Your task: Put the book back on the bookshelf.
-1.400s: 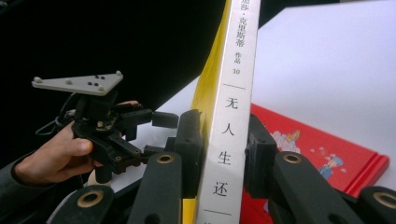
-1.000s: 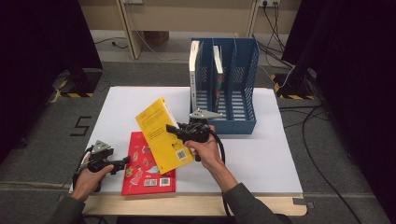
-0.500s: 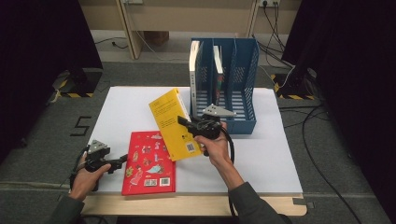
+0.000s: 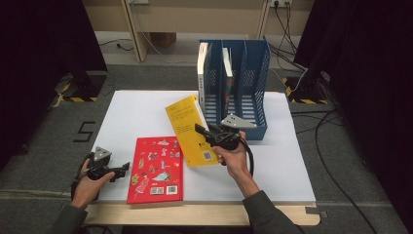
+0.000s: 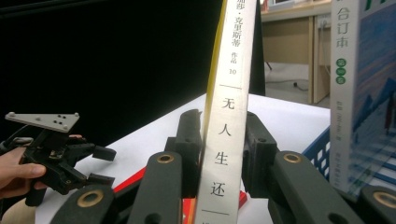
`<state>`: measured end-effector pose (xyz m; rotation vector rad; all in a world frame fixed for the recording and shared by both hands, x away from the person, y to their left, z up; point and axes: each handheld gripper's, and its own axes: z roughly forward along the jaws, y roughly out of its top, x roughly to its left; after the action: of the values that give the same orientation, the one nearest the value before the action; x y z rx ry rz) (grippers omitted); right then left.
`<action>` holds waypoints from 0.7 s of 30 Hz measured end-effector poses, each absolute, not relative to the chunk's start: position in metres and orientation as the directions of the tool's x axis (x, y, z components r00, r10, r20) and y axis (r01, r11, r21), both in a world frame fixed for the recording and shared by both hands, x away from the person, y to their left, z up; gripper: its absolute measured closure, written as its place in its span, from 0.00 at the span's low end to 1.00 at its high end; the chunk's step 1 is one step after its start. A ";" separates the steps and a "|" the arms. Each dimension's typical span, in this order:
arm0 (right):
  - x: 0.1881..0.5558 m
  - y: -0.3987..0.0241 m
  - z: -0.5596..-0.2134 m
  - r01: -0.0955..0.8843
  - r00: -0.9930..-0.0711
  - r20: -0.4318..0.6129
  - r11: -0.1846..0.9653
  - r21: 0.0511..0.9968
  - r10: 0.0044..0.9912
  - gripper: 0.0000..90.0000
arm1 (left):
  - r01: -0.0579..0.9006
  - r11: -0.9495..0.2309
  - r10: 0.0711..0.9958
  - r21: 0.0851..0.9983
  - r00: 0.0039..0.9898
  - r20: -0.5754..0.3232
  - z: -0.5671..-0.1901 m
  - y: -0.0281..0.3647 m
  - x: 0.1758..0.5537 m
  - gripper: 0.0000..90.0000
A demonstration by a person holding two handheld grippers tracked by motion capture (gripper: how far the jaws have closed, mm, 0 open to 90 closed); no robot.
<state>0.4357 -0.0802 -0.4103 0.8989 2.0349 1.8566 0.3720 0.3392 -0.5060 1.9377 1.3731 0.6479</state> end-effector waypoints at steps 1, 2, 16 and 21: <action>0.433 -0.083 -0.411 0.272 -0.779 0.217 0.004 0.962 0.589 0.82 | 0.617 -0.222 0.946 0.755 0.325 0.012 -0.506 0.340 0.372 0.16; 0.432 -0.086 -0.411 0.269 -0.780 0.217 0.002 0.963 0.588 0.82 | 0.622 -0.215 0.947 0.753 0.322 0.004 -0.506 0.340 0.372 0.17; 0.407 -0.103 -0.419 0.242 -0.782 0.194 0.001 0.970 0.592 0.84 | 0.625 -0.210 0.948 0.752 0.320 -0.002 -0.506 0.340 0.372 0.17; 0.403 -0.108 -0.422 0.246 -0.778 0.201 -0.007 0.969 0.595 0.84 | 0.624 -0.212 0.947 0.753 0.320 0.002 -0.506 0.340 0.372 0.17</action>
<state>0.4032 -0.1085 -0.4216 0.8801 2.0020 1.8562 0.3722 0.3399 -0.5064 1.9306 1.3847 0.6306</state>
